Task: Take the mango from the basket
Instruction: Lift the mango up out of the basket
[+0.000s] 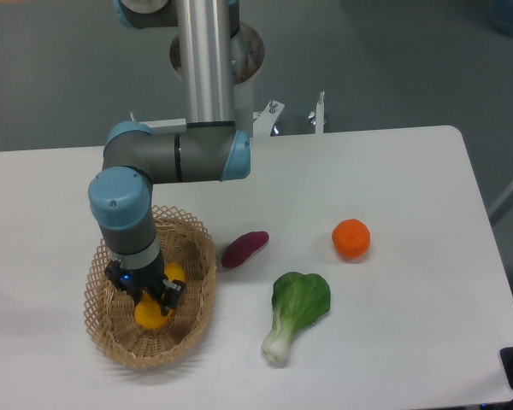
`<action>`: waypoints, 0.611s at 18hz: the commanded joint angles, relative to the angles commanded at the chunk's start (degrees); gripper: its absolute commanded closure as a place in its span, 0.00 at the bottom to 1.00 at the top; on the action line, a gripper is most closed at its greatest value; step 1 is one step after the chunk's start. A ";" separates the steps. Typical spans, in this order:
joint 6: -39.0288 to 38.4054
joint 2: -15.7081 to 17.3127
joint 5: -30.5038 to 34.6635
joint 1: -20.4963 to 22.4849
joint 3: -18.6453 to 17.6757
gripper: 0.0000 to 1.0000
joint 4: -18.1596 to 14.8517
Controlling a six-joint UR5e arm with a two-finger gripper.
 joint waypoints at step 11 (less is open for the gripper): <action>18.26 10.29 -6.77 16.16 0.00 0.45 -10.88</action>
